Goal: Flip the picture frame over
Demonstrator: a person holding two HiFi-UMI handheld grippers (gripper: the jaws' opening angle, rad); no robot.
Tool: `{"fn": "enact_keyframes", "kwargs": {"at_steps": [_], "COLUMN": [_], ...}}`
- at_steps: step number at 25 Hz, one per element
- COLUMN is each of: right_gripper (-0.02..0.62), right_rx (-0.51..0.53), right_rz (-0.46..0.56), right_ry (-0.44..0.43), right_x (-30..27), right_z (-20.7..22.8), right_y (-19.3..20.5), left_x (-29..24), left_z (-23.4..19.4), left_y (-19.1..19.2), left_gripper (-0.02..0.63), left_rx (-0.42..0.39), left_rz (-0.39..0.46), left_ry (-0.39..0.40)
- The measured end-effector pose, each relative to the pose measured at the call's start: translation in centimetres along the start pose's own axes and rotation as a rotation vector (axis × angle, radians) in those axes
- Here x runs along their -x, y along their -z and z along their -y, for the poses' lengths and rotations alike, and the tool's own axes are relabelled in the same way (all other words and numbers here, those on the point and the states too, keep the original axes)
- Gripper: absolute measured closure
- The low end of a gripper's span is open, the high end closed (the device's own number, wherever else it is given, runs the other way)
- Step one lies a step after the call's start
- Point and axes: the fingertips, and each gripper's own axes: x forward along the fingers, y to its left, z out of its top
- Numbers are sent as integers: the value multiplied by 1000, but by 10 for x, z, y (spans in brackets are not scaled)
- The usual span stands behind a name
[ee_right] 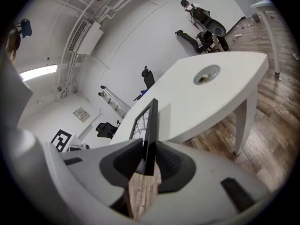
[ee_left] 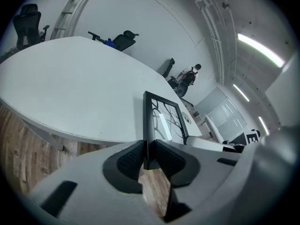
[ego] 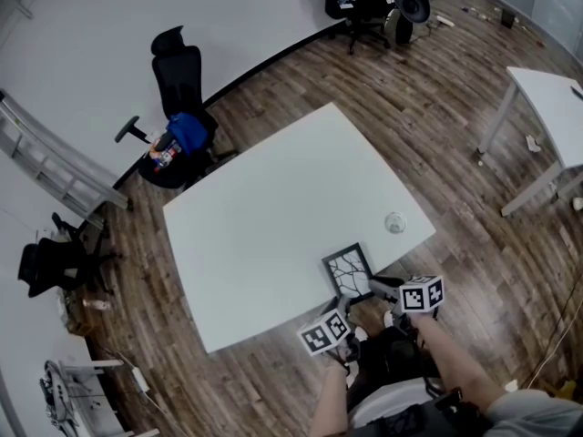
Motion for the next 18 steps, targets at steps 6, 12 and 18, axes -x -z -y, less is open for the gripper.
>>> {"fn": "enact_keyframes", "kwargs": {"at_steps": [6, 12, 18], "right_gripper": [505, 498, 469], "right_rx": [0, 66, 70], "right_rz": [-25, -32, -9], "right_ry": [41, 45, 4], "right_x": [-2, 0, 10], "right_z": [4, 5, 10], "right_y": [9, 7, 4], "left_x": [2, 2, 2], "left_z": [-1, 1, 0], "left_y": [1, 0, 0], "left_gripper": [525, 525, 525], "left_rx": [-36, -26, -24], "left_rz": [-31, -43, -40], "left_ry": [-46, -62, -63]}}
